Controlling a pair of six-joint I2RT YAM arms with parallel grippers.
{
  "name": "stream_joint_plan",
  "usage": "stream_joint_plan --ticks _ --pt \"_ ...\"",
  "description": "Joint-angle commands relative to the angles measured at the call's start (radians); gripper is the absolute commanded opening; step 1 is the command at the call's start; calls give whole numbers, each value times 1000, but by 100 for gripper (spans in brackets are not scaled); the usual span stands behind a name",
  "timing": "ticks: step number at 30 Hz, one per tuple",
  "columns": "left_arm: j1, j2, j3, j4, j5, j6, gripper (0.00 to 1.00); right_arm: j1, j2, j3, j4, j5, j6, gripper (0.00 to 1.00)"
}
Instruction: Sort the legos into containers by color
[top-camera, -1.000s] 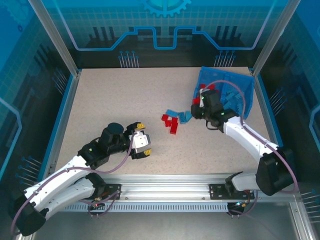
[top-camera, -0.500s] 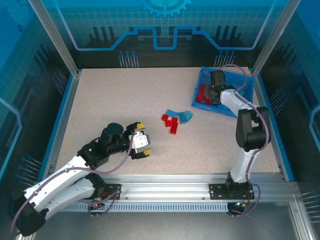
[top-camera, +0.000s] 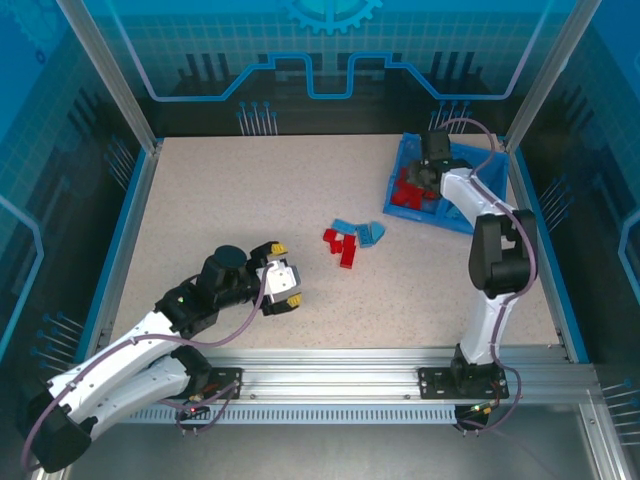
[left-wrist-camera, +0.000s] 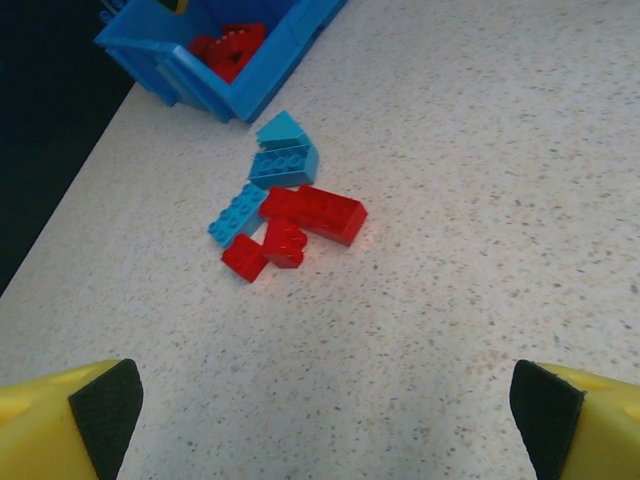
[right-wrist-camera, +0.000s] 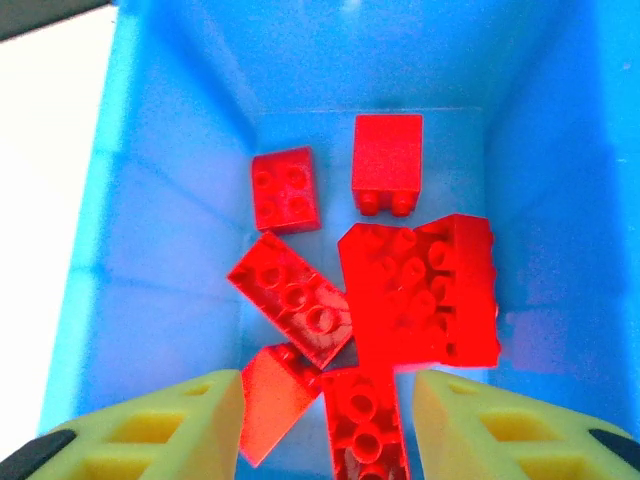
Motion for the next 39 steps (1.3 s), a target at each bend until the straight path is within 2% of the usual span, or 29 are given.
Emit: stream_joint_plan --ticks 1,5,10,14,17,24,29,34,39 --pt "9 17 23 66 -92 -74 99 4 -158 -63 -3 -96 23 48" --pt "45 65 76 81 -106 -237 99 47 -345 -226 76 -281 -21 52" --pt "45 230 302 -45 -142 -649 99 109 -488 -341 53 -493 -76 73" --pt "33 457 490 -237 -245 -955 99 147 -579 -414 -33 -454 -54 92" --pt "-2 626 596 -320 -265 -1081 99 148 -636 -485 -42 -457 -12 100" --pt "-154 984 767 -323 -294 -1244 97 111 -742 -571 -139 -314 43 100" --pt "-168 1153 856 -341 -314 -1314 87 39 -833 -630 -125 -328 80 100" --pt "-176 1238 897 -315 -343 -1279 74 8 -859 -661 -146 -342 69 100" --pt "-175 1306 946 -321 -374 -1253 66 1 -863 -667 -141 -363 73 100"
